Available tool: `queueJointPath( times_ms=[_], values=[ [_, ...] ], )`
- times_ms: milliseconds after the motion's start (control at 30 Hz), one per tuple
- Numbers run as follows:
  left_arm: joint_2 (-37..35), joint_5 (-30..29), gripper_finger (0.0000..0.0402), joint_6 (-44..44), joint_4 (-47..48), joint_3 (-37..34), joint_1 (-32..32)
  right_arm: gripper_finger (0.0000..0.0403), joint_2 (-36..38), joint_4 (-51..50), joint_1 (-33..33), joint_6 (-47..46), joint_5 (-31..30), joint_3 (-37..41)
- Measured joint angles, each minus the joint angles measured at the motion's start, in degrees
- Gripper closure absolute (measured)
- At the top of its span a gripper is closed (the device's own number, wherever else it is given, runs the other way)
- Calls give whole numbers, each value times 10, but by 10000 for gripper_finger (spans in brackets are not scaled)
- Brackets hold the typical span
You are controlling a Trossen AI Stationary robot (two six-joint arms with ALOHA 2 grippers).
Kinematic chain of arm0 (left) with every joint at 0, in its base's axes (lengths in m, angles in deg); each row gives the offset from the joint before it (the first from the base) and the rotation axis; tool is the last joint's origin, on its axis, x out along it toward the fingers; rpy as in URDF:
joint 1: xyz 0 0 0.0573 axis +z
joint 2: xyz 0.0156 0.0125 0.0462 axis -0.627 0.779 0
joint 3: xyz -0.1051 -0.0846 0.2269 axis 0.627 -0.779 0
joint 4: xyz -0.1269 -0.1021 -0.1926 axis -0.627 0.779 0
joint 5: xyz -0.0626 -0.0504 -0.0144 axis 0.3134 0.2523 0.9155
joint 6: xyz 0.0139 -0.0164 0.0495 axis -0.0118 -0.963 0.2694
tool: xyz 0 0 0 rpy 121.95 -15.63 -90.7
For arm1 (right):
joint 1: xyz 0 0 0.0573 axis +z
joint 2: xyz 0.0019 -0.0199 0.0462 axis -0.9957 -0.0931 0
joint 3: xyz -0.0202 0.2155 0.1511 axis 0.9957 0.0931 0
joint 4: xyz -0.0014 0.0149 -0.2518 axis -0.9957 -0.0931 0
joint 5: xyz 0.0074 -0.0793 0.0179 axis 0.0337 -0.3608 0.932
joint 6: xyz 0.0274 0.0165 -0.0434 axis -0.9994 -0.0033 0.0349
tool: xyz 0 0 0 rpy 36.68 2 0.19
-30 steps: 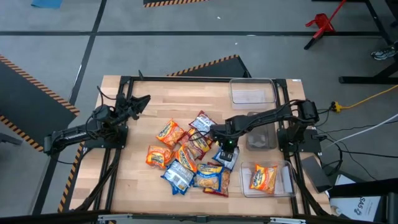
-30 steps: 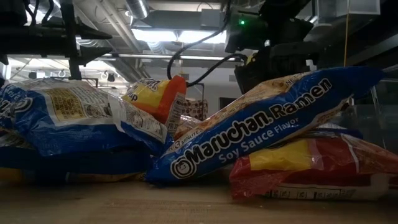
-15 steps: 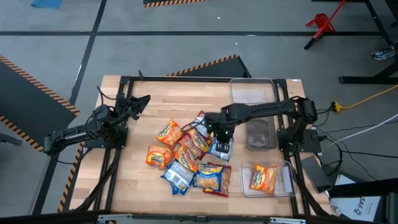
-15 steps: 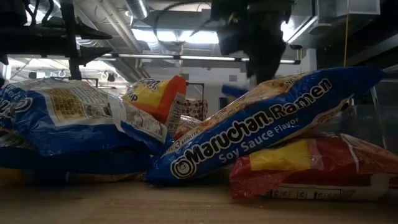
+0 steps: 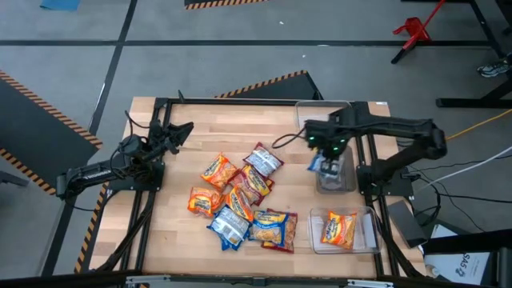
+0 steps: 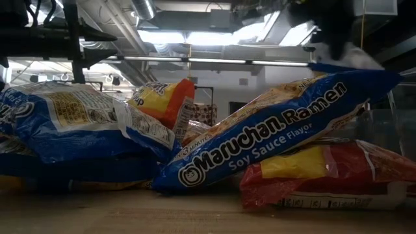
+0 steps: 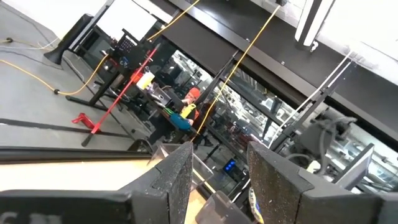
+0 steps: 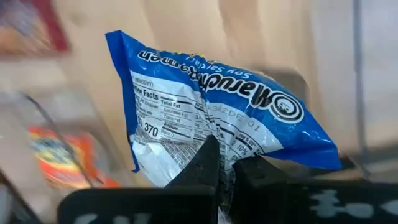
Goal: Sort Maruchan noodles
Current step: Put the blue noodle pack into the black bin, then put the red noodle pack into the top transparent bin
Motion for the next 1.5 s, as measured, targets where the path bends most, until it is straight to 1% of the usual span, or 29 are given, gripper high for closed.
queueJointPath(
  times_ms=[100, 200, 333, 433, 600, 667, 733, 867, 967, 1033, 1100, 1167, 1300, 1400, 1500],
  values=[
    [0, -7, 255, 0, 0, 0, 0, 403, 27, -10, -19, 37, -21, 42],
    [0, -16, 255, 0, 0, 0, 0, 403, 35, 2, -37, 74, -20, 94],
    [0, -17, 255, 0, 0, 0, 0, 403, 35, 47, -44, 110, -22, 171],
    [0, -17, 255, 0, 0, 0, 0, 403, 34, 101, -43, 121, -14, 217],
    [0, -18, 255, 0, 0, 0, 0, 398, 34, 145, -43, 138, 6, 245],
    [0, -18, 255, 0, 0, 0, 0, 386, 34, 144, -43, 152, 18, 249],
    [0, -18, 255, 0, 0, 0, 0, 362, 34, 141, -43, 163, 31, 252],
    [0, -24, 255, 0, 0, 0, 0, 286, 35, 143, -43, 164, 34, 252],
    [0, -28, 255, 0, 0, 0, 0, 224, 35, 138, -43, 141, 30, 244],
    [0, -28, 255, 0, 0, 0, 0, 191, 35, 137, -43, 116, 28, 222],
    [0, -28, 255, 0, 0, 0, 0, 166, 35, 139, -43, 86, 31, 186],
    [0, -30, 255, 0, 0, 0, 0, 149, 35, 154, -43, 54, 43, 142],
    [0, -30, 255, -1, 0, 0, 0, 133, 35, 244, -38, -15, 60, 66],
    [0, -29, 255, -2, 0, 0, 0, 130, 29, 318, -18, -42, 42, 35],
    [0, -22, 255, -5, 0, 0, 0, 130, 16, 366, 11, -59, 31, 26]
  ],
)
